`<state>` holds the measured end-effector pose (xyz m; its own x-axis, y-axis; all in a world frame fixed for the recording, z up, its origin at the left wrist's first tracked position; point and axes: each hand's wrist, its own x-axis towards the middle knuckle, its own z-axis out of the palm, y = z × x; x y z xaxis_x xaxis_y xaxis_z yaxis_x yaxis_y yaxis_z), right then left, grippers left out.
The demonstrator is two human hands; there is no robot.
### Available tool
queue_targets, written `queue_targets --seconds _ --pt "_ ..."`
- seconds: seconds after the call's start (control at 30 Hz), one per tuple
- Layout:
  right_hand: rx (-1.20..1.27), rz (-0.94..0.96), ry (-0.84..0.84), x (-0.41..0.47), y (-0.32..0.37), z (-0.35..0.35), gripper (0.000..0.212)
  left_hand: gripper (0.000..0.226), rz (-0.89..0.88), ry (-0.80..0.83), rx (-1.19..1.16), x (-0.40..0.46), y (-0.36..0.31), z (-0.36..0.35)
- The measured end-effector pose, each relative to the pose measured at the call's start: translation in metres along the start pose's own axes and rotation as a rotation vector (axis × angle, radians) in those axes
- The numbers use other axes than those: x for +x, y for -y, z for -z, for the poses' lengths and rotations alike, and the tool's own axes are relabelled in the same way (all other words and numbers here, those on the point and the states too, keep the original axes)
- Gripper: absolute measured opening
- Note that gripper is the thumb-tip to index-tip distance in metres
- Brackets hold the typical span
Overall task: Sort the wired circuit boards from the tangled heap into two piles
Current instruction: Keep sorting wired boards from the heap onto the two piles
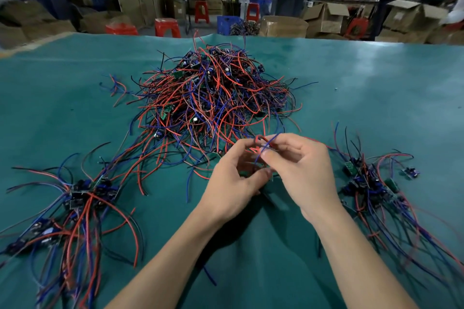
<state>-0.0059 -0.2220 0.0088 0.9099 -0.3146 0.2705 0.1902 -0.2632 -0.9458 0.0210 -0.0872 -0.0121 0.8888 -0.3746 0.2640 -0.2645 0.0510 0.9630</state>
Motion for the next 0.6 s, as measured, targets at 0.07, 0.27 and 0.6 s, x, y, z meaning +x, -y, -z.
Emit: queue_targets --seconds 0.07,0.27,0.6 --pt "0.052 0.005 -0.017 0.000 0.001 -0.002 0.011 0.018 -0.047 -0.088 0.107 0.002 0.004 0.002" --pt "0.462 -0.131 -0.227 0.005 0.016 0.014 0.015 0.012 0.080 -0.380 0.062 0.004 0.009 0.006" --pt "0.955 -0.446 0.137 0.005 0.030 0.032 0.015 0.051 -0.238 -0.622 0.509 -0.004 -0.007 0.004"
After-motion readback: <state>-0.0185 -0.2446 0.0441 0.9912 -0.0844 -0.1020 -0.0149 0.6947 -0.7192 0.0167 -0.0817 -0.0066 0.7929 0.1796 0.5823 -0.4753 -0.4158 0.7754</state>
